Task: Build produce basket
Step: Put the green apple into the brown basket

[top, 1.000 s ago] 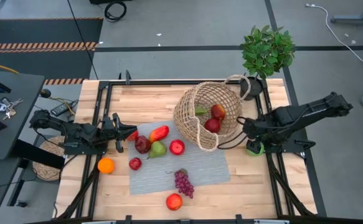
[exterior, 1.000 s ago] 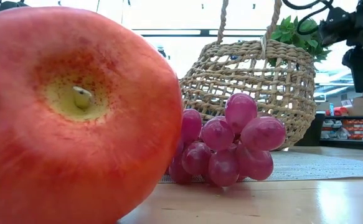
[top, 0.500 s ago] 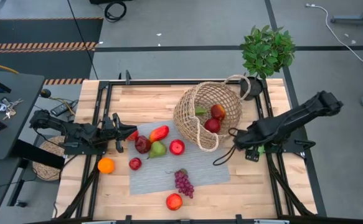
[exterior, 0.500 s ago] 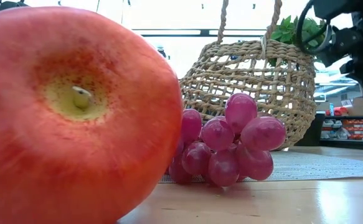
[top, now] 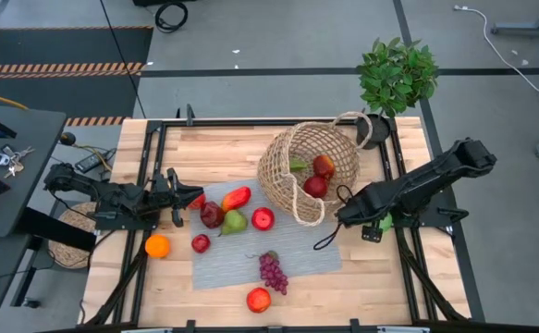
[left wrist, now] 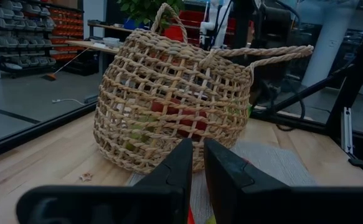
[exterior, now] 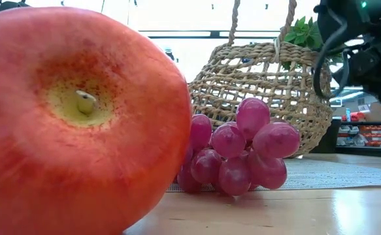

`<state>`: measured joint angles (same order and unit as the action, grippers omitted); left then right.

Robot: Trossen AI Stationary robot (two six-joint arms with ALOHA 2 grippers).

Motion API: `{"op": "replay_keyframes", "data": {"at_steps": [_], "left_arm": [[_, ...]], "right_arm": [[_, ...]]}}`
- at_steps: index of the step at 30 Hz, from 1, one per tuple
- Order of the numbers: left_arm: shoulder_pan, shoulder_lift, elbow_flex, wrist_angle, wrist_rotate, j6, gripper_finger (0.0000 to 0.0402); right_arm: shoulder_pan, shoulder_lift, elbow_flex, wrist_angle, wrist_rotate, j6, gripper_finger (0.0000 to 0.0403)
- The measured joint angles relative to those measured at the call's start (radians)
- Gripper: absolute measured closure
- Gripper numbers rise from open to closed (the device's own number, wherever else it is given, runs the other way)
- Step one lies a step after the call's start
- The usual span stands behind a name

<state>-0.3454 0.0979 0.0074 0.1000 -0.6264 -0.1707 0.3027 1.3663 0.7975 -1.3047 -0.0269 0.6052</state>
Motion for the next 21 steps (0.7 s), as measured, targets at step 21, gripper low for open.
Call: {"op": "replay_keyframes", "data": {"at_steps": [21], "left_arm": [[0.0,0.0,0.0,0.0,0.0,0.0,0.0353]], "right_arm": [[0.002,0.283,0.003,-0.029,-0.02,-0.172,0.0033]]}}
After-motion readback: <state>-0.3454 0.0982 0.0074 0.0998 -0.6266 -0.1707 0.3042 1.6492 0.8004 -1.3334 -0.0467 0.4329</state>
